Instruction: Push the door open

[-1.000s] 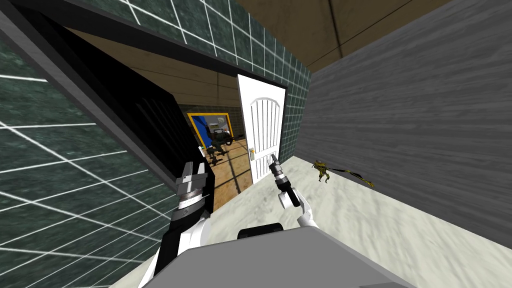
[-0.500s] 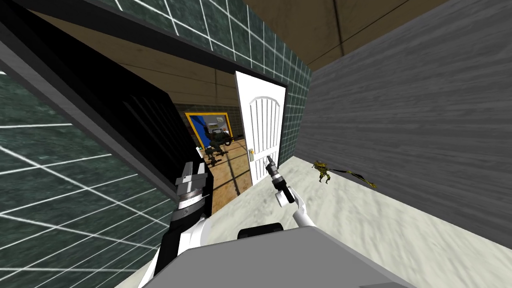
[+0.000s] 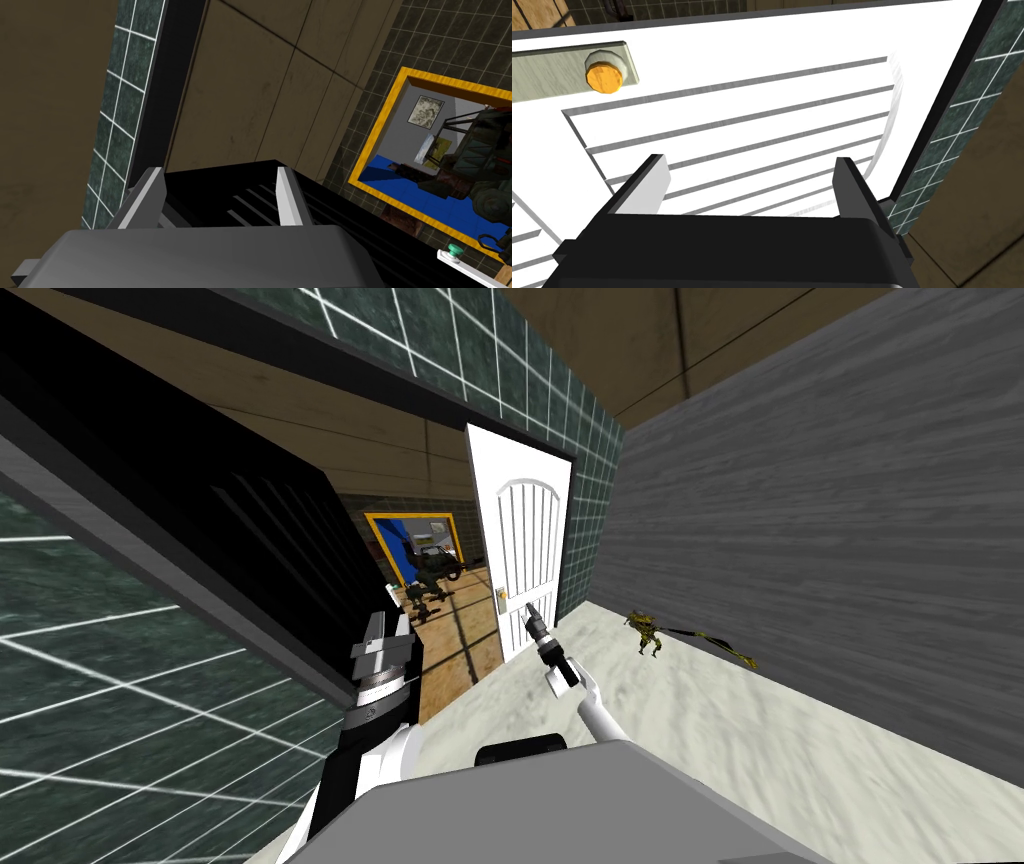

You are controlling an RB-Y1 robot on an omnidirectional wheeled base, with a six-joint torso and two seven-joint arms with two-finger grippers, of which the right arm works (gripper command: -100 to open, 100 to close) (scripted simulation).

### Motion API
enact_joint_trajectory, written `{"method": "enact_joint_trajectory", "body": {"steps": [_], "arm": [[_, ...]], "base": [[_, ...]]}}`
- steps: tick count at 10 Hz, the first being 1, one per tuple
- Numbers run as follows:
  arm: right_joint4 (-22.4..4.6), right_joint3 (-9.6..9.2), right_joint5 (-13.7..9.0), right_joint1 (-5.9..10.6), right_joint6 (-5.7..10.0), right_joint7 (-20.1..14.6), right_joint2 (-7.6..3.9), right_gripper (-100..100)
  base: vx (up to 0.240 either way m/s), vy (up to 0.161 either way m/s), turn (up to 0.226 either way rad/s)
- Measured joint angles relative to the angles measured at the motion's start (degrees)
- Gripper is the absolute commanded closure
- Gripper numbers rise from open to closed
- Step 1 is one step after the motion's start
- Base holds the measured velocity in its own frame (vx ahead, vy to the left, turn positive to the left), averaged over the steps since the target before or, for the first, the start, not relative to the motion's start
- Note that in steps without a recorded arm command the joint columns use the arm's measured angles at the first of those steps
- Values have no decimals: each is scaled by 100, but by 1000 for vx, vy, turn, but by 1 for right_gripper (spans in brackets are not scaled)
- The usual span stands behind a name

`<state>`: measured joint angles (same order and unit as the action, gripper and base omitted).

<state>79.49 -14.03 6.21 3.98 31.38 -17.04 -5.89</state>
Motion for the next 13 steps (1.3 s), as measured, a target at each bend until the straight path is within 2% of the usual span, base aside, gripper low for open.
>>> {"method": "enact_joint_trajectory", "body": {"steps": [1,3,6,8,9,13], "arm": [[-154,-25,8,87,-14,-6,25,-100],[-323,-89,13,196,-84,-67,-18,-100],[-725,-175,19,436,-80,-147,-56,-100],[-1017,-250,36,606,-91,-180,-35,-100],[-1229,-281,41,708,-75,-195,-30,-100],[-1936,-480,68,1191,-192,-346,-63,-100]], "base": [[54,-2,-14],[42,1,-16],[59,-1,-18],[70,-8,-12],[85,-11,-22],[88,1,-20]]}}
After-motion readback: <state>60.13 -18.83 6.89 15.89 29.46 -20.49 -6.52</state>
